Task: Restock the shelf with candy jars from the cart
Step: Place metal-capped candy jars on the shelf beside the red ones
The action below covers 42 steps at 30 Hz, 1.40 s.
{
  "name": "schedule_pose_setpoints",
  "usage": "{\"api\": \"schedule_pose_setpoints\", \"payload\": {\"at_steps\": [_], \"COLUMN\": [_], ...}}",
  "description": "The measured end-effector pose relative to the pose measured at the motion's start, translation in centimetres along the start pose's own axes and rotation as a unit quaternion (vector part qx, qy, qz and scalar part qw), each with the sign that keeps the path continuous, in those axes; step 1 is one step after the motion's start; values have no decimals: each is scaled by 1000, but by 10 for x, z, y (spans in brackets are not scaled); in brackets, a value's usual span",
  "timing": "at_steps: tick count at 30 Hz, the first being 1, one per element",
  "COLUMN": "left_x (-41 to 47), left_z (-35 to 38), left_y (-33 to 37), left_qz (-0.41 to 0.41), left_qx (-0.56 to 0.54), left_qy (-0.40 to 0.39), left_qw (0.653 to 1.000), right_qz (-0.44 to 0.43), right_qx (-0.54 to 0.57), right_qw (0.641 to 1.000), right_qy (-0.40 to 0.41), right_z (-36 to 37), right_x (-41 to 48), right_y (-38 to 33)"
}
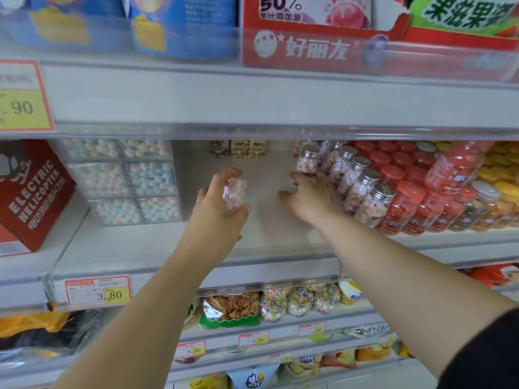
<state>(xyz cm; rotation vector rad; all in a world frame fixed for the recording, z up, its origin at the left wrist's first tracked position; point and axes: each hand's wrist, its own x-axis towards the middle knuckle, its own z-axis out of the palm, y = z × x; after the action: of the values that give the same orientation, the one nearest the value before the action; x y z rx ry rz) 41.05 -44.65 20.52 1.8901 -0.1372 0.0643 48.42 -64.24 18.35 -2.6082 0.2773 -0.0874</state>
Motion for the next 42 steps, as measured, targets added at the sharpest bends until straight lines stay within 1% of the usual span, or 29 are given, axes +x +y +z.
{"api": "schedule_pose_setpoints", "payload": {"at_steps": [5, 8, 12, 15, 17, 21, 29, 33, 35, 36, 38, 39, 40, 42], "left_x": [1, 1, 1, 1, 1, 1, 1, 0, -1, -2, -4, -5, -5, -7], "left_z": [1, 1, 1, 1, 1, 2, 2, 1, 0, -1, -2, -2, -1, 1], "left_y": [-3, -3, -3, -3, -3, -4, -4, -5, -4, -4, -4, -4, -4, -1], "left_qz": [-3, -3, 3, 3, 4, 0, 2, 3, 1, 0, -1, 4, 13, 35], "left_qx": [-9, -13, -12, -15, -18, -23, -12, 1, 13, 19, 30, 39, 54, 90], "left_qy": [1, 0, -2, -2, -1, 0, 1, -8, -16, -20, -25, -26, -27, -27], "left_qw": [1000, 1000, 1000, 1000, 1000, 1000, 1000, 1000, 1000, 1000, 999, 999, 998, 995], "right_qz": [30, 34, 9, -39, -71, -72, -52, -48, -83, -117, -197, -241, -284, -343], "right_qx": [-1, -9, -28, -105, -146, -170, -198, -194, -143, -99, -7, 23, 28, -17], "right_qw": [999, 999, 999, 993, 986, 983, 978, 979, 986, 988, 980, 970, 958, 938], "right_qy": [15, 18, 28, 40, 26, -18, -22, -34, -14, 4, 25, 18, -1, -53], "right_z": [-2, -7, -8, -1, 0, -7, -7, -10, -15, -20, -30, -35, -39, -40], "right_x": [29, 23, -9, -28, -26, -8, 12, 10, -2, -11, -35, -47, -57, -64], "right_y": [-3, -4, -5, -7, -8, -12, -6, -7, -11, -14, -18, -19, -20, -18]}}
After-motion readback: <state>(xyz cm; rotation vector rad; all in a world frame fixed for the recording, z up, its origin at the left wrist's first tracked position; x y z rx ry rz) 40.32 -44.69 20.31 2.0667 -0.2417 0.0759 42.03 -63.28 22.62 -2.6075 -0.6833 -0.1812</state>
